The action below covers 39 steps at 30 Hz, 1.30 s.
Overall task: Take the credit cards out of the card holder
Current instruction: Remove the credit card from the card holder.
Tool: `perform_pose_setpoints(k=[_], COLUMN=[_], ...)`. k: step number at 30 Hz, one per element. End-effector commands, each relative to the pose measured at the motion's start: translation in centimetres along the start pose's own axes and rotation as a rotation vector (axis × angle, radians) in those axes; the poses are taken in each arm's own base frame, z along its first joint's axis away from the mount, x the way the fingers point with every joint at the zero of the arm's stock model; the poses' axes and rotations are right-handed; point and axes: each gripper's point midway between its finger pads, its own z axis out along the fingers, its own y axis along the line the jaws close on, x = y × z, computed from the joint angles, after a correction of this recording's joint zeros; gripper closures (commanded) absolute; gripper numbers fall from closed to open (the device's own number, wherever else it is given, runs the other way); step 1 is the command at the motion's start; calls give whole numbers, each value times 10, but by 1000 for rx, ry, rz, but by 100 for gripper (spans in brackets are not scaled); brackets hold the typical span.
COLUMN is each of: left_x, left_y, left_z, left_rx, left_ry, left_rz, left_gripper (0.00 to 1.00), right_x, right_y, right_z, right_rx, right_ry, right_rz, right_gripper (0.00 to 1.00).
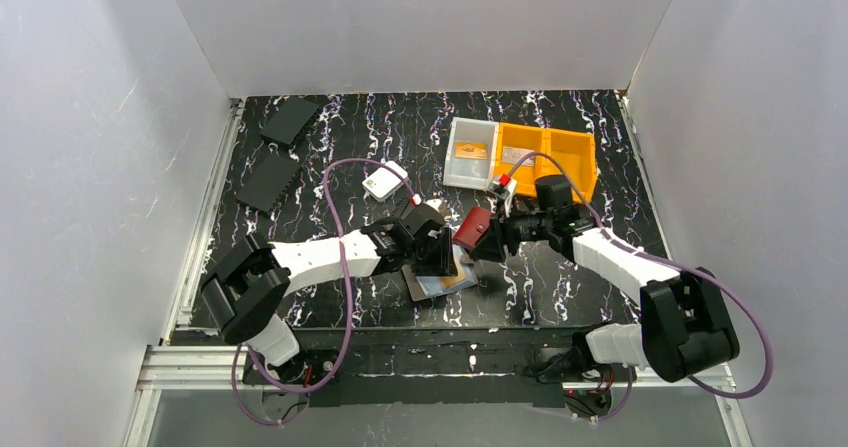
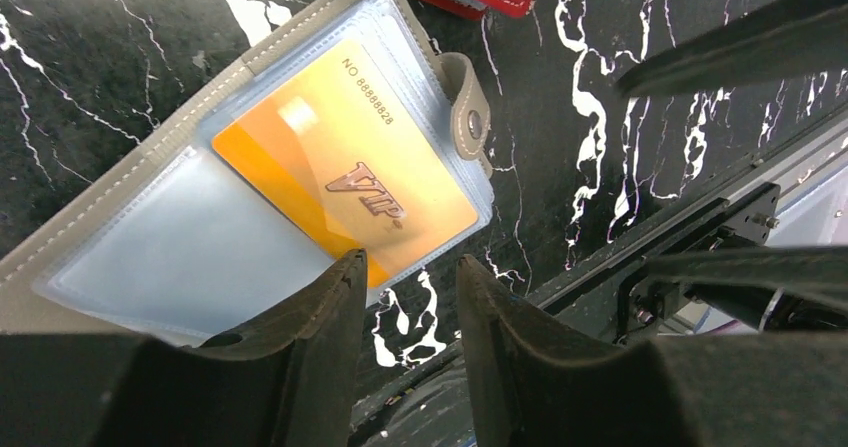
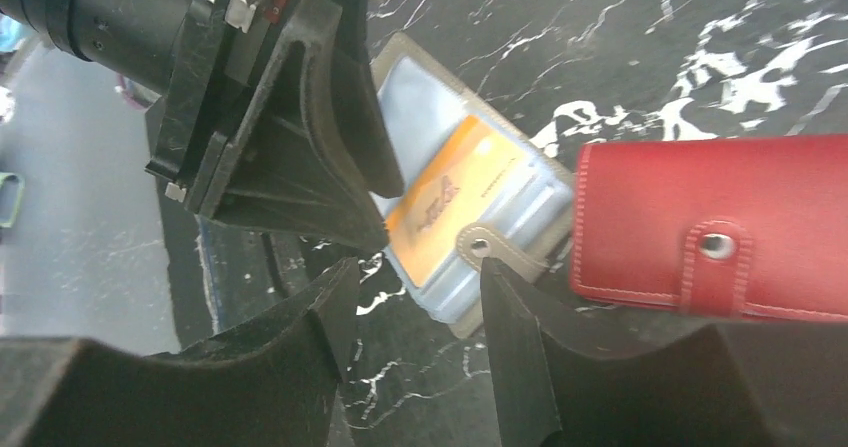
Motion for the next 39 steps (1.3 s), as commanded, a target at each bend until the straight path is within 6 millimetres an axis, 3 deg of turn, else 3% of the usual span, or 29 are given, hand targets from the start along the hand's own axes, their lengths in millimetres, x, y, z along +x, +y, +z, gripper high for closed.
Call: perform_pose_setpoints(k=[1, 6, 13, 19, 22, 25, 29, 39], left_x=[-8, 4, 20, 20, 20, 19, 22, 19], left_y=[0, 21, 47, 43, 39, 32, 35, 37], left_z=[0, 6, 4, 3, 4, 4, 3, 2], left_rx=[69, 62, 11, 33, 56, 89, 92, 218], left_ry=[-40, -36, -31, -26, -24, -21, -23, -15], left_rz=[3, -45, -72, -61, -55, -58, -68, -221], left_gripper=[67, 71, 75, 76, 77, 80, 79, 71], right_x=[-3, 7, 14, 25, 24, 30, 33, 53], right_y=[5, 5, 9, 11, 22, 17, -9, -18], right_z=[19, 39, 63, 72, 72, 76, 69, 69], right_rx=[-6, 30, 78, 78, 37, 56, 198, 224], right_ry=[35, 160, 276, 290, 252, 244, 239, 282], right_rz=[64, 131, 185, 213, 232, 280, 271, 309], right_gripper=[45, 56, 56, 55, 55, 56, 58, 58])
